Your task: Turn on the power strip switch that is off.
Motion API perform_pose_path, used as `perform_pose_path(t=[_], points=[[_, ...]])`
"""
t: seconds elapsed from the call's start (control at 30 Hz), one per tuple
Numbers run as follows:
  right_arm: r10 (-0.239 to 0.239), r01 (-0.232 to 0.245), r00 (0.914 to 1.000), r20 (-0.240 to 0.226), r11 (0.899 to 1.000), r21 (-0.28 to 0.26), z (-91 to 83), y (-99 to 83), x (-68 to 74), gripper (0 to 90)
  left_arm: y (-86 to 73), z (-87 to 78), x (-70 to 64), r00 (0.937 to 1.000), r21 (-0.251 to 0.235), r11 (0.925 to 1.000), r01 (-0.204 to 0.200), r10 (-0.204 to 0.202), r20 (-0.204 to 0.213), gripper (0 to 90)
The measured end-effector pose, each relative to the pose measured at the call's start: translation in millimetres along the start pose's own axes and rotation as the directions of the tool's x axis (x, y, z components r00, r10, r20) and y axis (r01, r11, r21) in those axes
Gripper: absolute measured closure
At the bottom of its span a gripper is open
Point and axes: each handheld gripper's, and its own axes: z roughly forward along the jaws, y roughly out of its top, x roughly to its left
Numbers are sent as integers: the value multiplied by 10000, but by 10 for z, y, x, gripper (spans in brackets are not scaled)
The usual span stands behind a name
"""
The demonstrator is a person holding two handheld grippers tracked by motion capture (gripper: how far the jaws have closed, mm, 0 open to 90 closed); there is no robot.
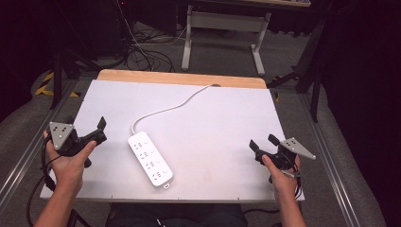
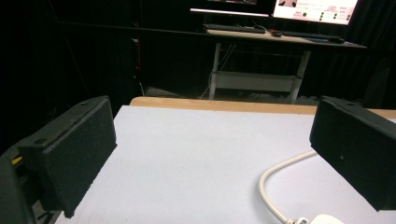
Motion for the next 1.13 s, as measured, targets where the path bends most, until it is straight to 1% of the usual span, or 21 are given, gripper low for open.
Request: perform_pose_path(t=[0.07, 0.17, 0.23, 0.33, 0.43, 0.5, 0.63, 0.73, 0.93, 1.13], points=[[57, -57, 10000, 11, 10000, -26, 0, 2, 3, 125, -2, 2, 3, 10000, -2, 10000, 20, -20, -19, 11], [-21, 21, 10000, -28, 10000, -57, -1, 3, 1, 103, -3, 2, 5, 9999, 19, 9999, 101, -101, -47, 10], [-116, 113, 9999, -113, 9997, -225, -11, 9, 5, 79, -4, 1, 5, 9999, 32, 9999, 116, -116, -34, 11], [-164, 160, 9998, -146, 9995, -282, -14, 11, 7, 65, -4, 1, 8, 10000, 42, 10000, 34, -34, -36, 12], [-160, 155, 9998, -151, 9994, -325, -15, 13, 5, 53, -3, -2, 9, 9998, 3, 9999, 135, -134, -121, 12], [-145, 141, 9998, -125, 9994, -325, -11, 13, 0, 48, -1, -7, 25, 9999, 33, 10000, 87, -87, -143, 13], [-136, 131, 9998, -141, 9993, -344, 2, 14, 1, 43, -4, -17, 30, 9997, 62, 9998, 181, -180, -140, 14], [-157, 153, 9998, -140, 9993, -334, 9, 15, 5, 42, -7, -20, 29, 9998, 70, 9999, 146, -145, -113, 13], [-167, 163, 9998, -133, 9993, -336, 16, 17, 1, 39, -2, -22, 43, 9997, 170, 9996, 247, -247, -43, 12], [-144, 140, 9998, -110, 9993, -342, 15, 14, -3, 39, -6, -13, 42, 9997, 164, 9996, 230, -230, 25, 14]])
